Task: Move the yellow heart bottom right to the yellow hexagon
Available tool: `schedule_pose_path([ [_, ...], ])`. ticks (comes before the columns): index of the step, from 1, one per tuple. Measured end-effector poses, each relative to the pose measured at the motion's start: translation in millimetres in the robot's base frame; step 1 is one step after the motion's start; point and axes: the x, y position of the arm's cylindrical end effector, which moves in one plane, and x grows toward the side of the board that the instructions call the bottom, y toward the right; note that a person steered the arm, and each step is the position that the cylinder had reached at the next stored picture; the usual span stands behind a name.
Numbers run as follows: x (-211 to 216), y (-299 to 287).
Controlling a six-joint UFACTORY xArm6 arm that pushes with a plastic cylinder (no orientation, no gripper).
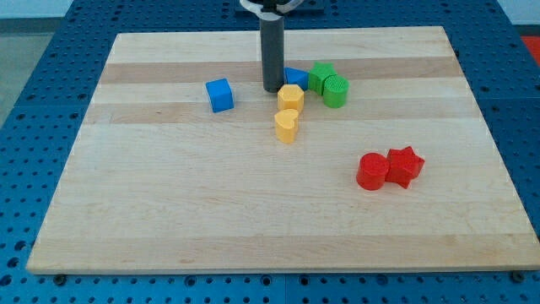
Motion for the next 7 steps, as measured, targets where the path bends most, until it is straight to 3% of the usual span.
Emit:
schedule_pose_path([
  [2, 12.2, -20.9],
  [6, 112.7, -24.2],
  [7, 112.8, -12.5],
])
